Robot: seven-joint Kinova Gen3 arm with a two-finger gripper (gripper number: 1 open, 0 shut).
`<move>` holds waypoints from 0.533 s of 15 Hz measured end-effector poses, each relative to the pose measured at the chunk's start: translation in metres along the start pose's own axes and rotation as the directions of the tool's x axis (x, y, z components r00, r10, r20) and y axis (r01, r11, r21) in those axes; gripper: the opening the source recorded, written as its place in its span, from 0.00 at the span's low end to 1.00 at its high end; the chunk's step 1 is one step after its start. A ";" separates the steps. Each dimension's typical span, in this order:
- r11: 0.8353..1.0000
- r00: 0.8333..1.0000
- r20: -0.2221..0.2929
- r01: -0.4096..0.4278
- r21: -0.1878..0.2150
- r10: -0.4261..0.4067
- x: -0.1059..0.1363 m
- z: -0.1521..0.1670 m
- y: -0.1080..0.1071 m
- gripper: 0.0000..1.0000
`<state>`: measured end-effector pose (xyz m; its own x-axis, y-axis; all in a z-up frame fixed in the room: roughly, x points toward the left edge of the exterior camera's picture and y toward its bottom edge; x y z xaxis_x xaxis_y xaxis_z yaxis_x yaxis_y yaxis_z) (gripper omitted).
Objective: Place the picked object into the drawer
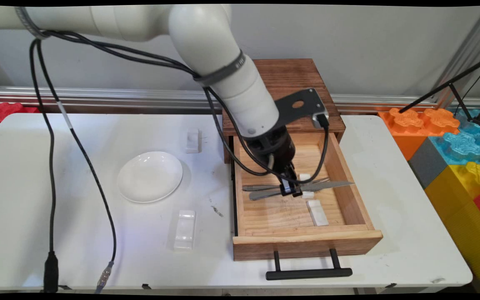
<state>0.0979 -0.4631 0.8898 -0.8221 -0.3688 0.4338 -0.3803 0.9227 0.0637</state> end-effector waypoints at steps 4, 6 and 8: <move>1.000 1.000 0.003 0.003 -0.002 -0.003 -0.004 0.023 0.000 0.00; 1.000 1.000 0.004 0.003 -0.001 -0.002 -0.007 0.034 -0.001 0.00; 1.000 1.000 0.008 0.003 -0.001 -0.003 -0.011 0.045 -0.002 0.00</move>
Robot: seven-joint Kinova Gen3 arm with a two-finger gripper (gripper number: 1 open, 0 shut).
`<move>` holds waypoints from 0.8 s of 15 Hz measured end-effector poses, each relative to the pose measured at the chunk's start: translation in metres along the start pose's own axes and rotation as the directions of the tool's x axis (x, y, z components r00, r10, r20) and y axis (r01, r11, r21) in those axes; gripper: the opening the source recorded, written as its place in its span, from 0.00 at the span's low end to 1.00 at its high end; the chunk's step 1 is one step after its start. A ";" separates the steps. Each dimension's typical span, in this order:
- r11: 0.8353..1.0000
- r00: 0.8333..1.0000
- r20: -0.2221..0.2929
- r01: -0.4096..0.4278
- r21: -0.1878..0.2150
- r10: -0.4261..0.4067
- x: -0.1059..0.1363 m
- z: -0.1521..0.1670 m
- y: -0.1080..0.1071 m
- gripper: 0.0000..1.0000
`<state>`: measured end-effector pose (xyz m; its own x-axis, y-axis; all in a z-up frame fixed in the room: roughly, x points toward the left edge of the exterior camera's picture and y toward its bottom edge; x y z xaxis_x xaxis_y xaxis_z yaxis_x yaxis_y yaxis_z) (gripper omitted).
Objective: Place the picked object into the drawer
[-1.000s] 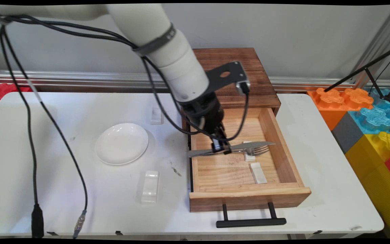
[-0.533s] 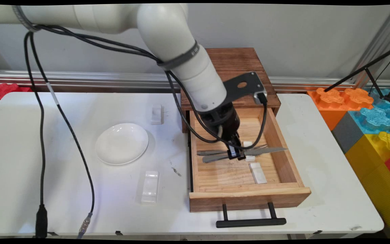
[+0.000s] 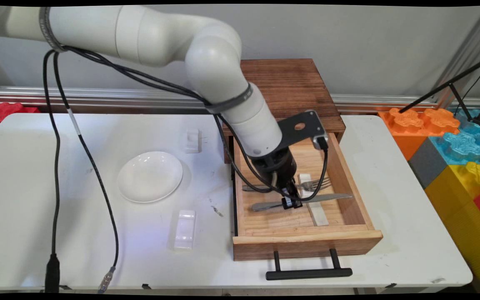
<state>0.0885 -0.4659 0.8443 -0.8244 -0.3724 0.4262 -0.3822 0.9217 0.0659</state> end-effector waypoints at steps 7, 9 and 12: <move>1.000 1.000 0.009 0.011 -0.004 -0.011 -0.013 0.022 -0.001 0.00; 1.000 1.000 0.009 0.015 -0.006 -0.015 -0.015 0.027 -0.001 0.00; 1.000 1.000 0.008 0.025 -0.006 -0.025 -0.018 0.033 -0.001 0.00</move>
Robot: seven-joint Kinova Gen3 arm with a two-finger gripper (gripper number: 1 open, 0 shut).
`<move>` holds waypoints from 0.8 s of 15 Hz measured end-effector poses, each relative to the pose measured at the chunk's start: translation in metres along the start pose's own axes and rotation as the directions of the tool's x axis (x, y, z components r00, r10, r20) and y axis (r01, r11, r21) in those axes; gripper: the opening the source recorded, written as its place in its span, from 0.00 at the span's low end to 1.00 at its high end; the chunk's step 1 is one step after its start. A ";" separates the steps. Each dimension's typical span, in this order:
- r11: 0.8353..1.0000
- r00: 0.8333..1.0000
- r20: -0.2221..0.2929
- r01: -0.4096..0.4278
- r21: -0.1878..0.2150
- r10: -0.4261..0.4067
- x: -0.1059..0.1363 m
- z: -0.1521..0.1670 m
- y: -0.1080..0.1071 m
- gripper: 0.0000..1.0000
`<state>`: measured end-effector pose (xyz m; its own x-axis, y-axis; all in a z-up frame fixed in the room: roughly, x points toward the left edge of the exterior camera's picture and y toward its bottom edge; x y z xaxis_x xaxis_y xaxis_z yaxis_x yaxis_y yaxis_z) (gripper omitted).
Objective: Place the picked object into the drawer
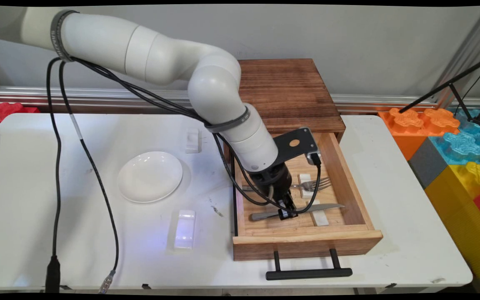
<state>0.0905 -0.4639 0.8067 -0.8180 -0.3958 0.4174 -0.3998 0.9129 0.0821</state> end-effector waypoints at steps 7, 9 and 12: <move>1.000 1.000 -0.008 0.024 -0.005 -0.024 -0.003 0.010 -0.001 0.00; 1.000 1.000 -0.012 0.029 -0.008 -0.029 -0.003 0.012 -0.002 1.00; 0.999 0.999 -0.018 0.033 -0.013 -0.033 -0.004 0.012 -0.003 1.00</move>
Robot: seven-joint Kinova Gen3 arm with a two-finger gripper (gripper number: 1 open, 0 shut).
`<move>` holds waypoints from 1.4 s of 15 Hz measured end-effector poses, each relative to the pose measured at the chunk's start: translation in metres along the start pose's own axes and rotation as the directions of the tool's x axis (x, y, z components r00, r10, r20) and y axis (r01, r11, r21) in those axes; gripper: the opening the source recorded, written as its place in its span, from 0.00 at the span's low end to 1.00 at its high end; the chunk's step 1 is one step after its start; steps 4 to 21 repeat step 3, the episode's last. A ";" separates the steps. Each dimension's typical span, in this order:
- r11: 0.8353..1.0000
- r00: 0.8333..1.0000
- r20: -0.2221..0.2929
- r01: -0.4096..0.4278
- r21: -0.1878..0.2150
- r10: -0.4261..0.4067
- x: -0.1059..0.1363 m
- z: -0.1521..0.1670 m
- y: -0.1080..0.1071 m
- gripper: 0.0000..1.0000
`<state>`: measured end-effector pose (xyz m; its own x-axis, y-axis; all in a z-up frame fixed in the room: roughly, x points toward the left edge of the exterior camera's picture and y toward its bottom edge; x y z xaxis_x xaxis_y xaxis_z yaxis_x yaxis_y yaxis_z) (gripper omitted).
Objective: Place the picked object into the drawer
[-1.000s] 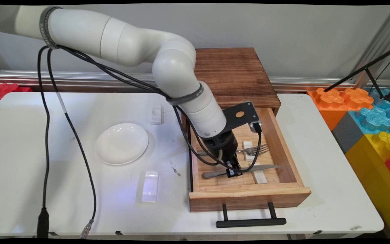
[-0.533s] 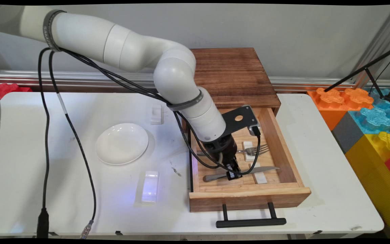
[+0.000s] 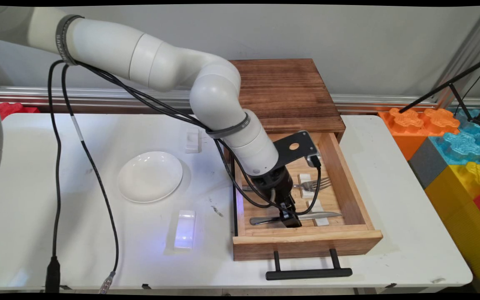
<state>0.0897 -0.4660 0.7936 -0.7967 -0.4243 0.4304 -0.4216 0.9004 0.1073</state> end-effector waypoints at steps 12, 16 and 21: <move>1.000 1.000 -0.004 0.001 0.002 -0.001 0.000 -0.003 -0.002 1.00; 1.000 1.000 -0.004 0.001 0.002 -0.001 0.000 -0.003 -0.002 1.00; 1.000 1.000 -0.004 0.001 0.002 -0.001 0.000 -0.003 -0.002 1.00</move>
